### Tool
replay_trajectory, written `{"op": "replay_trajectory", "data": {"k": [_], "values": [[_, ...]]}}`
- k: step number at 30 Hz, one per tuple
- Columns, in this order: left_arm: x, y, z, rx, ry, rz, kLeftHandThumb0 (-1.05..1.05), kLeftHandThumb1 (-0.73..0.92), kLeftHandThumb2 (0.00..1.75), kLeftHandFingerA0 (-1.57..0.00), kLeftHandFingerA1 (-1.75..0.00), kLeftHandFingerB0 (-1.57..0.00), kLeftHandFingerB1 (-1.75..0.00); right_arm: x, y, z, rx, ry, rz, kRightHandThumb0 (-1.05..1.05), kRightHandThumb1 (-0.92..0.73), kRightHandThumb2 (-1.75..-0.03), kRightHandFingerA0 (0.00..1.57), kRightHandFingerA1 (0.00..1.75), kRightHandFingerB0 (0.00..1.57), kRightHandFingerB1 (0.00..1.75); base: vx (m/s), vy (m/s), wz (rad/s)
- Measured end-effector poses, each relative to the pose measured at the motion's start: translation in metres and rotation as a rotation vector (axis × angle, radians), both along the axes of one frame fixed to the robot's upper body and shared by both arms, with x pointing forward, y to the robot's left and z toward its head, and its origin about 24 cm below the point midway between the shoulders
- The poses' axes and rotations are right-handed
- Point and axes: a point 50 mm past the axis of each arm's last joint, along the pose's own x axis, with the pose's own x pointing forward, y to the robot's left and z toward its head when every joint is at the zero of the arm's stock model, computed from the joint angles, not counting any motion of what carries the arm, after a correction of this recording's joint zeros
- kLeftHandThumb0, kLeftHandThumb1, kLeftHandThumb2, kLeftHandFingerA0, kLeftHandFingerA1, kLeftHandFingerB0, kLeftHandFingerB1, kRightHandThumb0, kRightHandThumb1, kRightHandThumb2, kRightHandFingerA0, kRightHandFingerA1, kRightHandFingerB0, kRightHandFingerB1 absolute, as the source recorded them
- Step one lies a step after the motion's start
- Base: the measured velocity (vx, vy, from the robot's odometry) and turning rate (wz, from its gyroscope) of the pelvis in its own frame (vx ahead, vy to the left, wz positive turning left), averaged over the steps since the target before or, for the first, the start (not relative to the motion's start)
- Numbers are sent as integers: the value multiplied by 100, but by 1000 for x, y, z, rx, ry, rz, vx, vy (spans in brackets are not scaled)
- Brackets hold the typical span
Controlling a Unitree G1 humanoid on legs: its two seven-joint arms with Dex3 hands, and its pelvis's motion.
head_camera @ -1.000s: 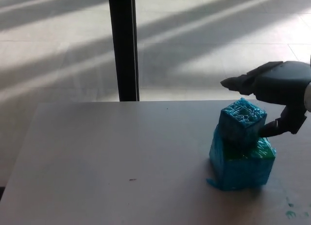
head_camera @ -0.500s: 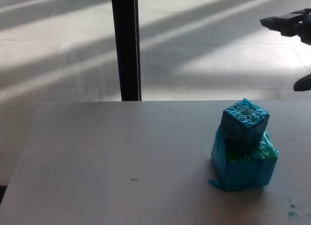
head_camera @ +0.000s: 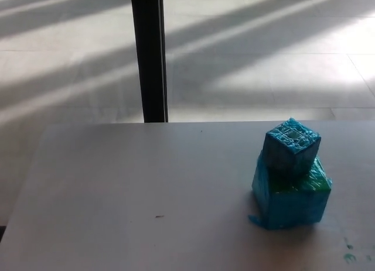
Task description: The robot uses its right hand to pick up the small cube kept on the middle on the desk and place it on the bigger cube kept next to it
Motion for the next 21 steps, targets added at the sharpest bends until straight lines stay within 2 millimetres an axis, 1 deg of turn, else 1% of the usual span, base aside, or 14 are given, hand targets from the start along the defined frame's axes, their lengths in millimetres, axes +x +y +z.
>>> {"op": "replay_trajectory", "data": {"k": [1, 3, 4, 5, 7, 8, 11, 13, 14, 15, 16, 19, 20, 21], "values": [[0, 0, 0, 0, 0, 0, -85, 62, 99, -32, -49, -24, -44, -5, -8, -5, 21, -3, -23, -78, -51, -86, 0, 17, 7, 29, 0, 0, 0], [0, 0, 0, 0, 1, -1, -86, 63, 100, -32, -49, -23, -44, -13, -19, -12, 52, -10, -58, -46, -65, -59, 0, 38, 21, 29, 0, 0, 0], [0, 0, 0, 0, 1, -2, -86, 63, 100, -32, -49, -23, -44, -20, -28, -18, 79, -17, -83, -46, -65, -59, 0, 38, 21, 29, 0, 0, 0], [0, 0, 0, 0, 3, -3, -86, 78, 65, -40, -37, -29, -31, -26, -35, -22, 103, -26, -105, -37, -62, -59, 3, 46, 26, 30, 0, 0, 0], [0, 0, 0, 0, 5, -4, -86, 78, 65, -42, -37, -30, -31, -37, -47, -32, 150, -45, -144, -35, -61, -59, 5, 50, 27, 30, 0, 0, 0], [0, 0, 0, 0, 5, -4, -85, 62, 99, -35, -49, -24, -44, -41, -52, -37, 174, -54, -160, -37, -60, -59, 7, 52, 28, 30, 0, 0, 0], [0, -1, 0, 0, 5, -6, -86, 62, 100, -34, -49, -24, -44, -57, -69, -57, 254, -86, -220, -44, -62, -60, 12, 59, 28, 35, 0, 0, 0], [0, -1, 0, 0, 5, -7, -87, 78, 65, -42, -37, -30, -31, -64, -76, -69, 294, -95, -254, -50, -61, -59, 15, 65, 31, 40, 0, 0, 0], [0, -1, -1, 0, 5, -7, -87, 79, 65, -41, -37, -29, -31, -65, -76, -70, 299, -95, -258, -54, -47, -81, 17, 64, 26, 51, 0, 0, 0], [0, -1, -1, 0, 6, -7, -86, 62, 100, -33, -49, -23, -44, -71, -82, -85, 338, -92, -293, -49, -62, -59, 14, 69, 31, 43, 0, 0, 0], [1, -1, -1, 0, 6, -9, -87, 79, 65, -40, -38, -29, -31, -75, -85, -94, 363, -92, -314, -49, -62, -59, 15, 75, 29, 49, 0, 0, 0], [1, -1, -1, 0, 7, -10, -86, 79, 65, -40, -38, -28, -31, -85, -91, -120, 424, -78, -369, -53, -61, -58, 14, 82, 29, 54, 0, 0, 0], [1, -1, -1, 0, 7, -10, -85, 63, 100, -32, -49, -22, -44, -90, -92, -134, 454, -66, -395, -54, -62, -57, 17, 85, 27, 57, 0, 0, 0], [1, -1, -1, 0, 7, -11, -85, 62, 100, -32, -49, -22, -44, -93, -93, -145, 476, -56, -413, -50, -61, -58, 20, 81, 28, 56, 0, 0, 0]]}}
